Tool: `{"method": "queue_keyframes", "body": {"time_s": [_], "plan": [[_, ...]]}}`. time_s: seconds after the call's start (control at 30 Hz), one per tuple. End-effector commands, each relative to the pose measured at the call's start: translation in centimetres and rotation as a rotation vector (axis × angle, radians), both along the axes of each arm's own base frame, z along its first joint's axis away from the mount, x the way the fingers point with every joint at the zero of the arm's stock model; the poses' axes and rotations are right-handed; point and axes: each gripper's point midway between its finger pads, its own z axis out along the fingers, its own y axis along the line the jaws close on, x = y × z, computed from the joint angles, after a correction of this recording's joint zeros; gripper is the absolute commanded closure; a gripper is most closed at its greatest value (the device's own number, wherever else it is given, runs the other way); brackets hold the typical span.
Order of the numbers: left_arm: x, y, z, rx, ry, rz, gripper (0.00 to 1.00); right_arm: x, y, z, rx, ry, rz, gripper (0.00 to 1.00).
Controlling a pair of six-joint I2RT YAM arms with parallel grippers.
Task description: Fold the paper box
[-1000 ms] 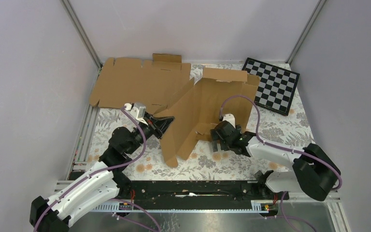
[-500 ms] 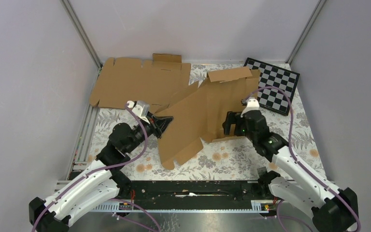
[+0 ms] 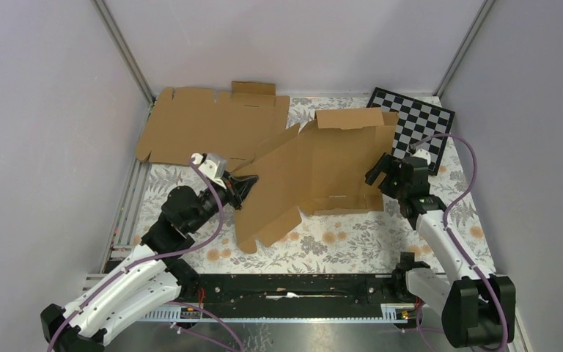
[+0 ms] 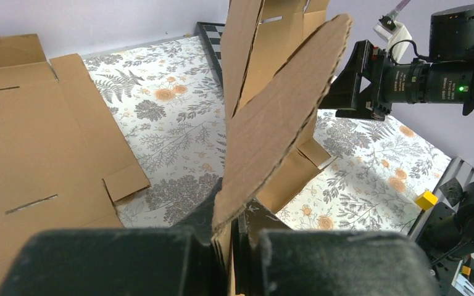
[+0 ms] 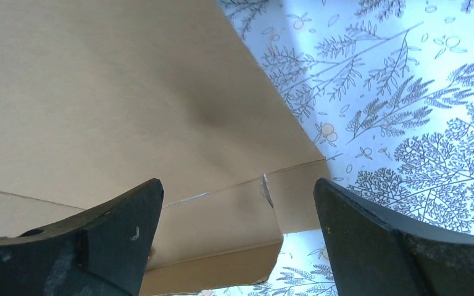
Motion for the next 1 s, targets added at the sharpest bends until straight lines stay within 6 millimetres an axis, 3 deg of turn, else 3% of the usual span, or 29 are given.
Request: {"method": "queue_keyframes", "body": {"time_s": [0.0,0.17,0.27,0.4,0.57,0.87,0.97], "plan": [[0.0,0.7,3.2,-0.002,-0.102,0.019,1.00,1.3,0.3,0.5,0.060,-0.099,0.003,0.01],[0.2,0.5,3.7,0.019,-0.119,0.014,1.00,1.5,-1.9,-2.1,-0.015,-0.042,-0.072,0.01],[0.4,0.1,3.2,0.029,-0.111,0.004,1.00,2.0,-0.5,-2.1,0.098,-0.118,-0.034,0.01],[0.6,-0.2,3.2,-0.005,-0.116,0.002,1.00,2.9,0.7,0.1,0.166,-0.323,0.025,0.01],[0.8,-0.7,3.0,-0.015,-0.105,-0.009,1.00,2.8,2.4,-0.4,0.133,-0.281,0.173,0.06],[0.9,-0.3,3.0,-0.001,-0.113,0.011,1.00,2.9,-2.4,-1.2,-0.047,-0.292,-0.033,0.00],[0.8,-0.3,2.9,-0.003,-0.111,0.005,1.00,3.2,-2.5,-1.3,-0.044,-0.308,-0.044,0.00]]}}
